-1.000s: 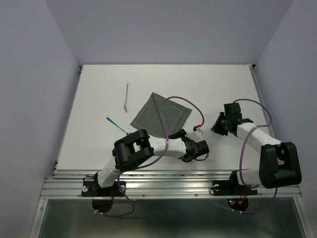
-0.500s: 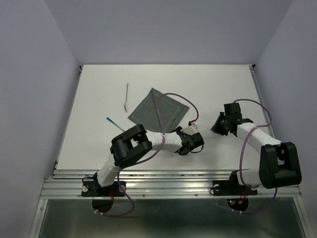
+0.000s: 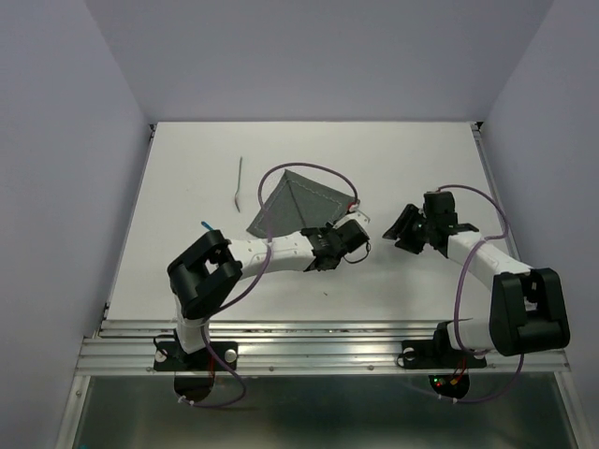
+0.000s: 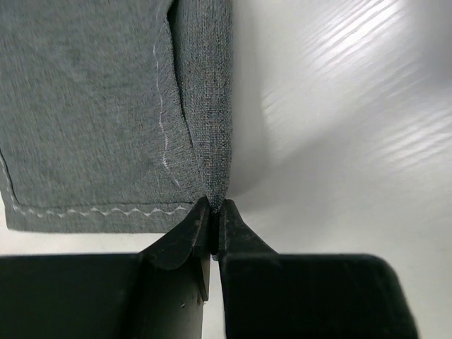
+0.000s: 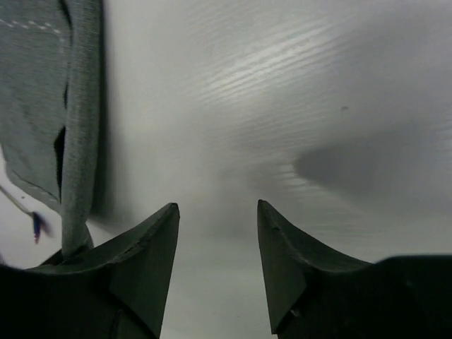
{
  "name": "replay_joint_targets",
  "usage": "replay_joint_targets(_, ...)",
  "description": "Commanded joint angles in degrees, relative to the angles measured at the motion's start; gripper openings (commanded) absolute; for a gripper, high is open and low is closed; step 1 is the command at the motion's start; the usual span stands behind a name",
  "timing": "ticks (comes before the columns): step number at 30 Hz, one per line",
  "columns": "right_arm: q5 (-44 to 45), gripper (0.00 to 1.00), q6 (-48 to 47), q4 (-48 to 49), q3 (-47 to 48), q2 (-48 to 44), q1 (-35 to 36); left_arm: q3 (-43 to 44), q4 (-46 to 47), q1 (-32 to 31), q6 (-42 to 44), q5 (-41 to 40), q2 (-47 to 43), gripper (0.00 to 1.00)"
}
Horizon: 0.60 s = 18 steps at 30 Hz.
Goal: Fold the napkin into a case and place the utensils inside
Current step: Pick up the upper triangle-folded napkin from the center of the board.
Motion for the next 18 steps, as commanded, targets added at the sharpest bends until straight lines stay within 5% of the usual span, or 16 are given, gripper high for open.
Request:
replay_joint_targets(1, -8.5, 0.58, 5.3, 9.2, 2.2, 2.5, 0.4, -0.6, 5.5, 0.0, 0.8, 7.8, -5.5, 0.00)
replay_joint_targets(6, -10.8, 0.70, 9.6, 14.8, 3.5, 6.6, 2.9, -1.8, 6.9, 0.1, 0.0, 11.0, -4.8, 0.00)
replay_joint_targets(18, -16.1, 0.66, 17.5, 27.9, 6.1, 21.0, 5.4, -2.8, 7.8, 0.1, -1.1, 12.8, -5.4, 0.00)
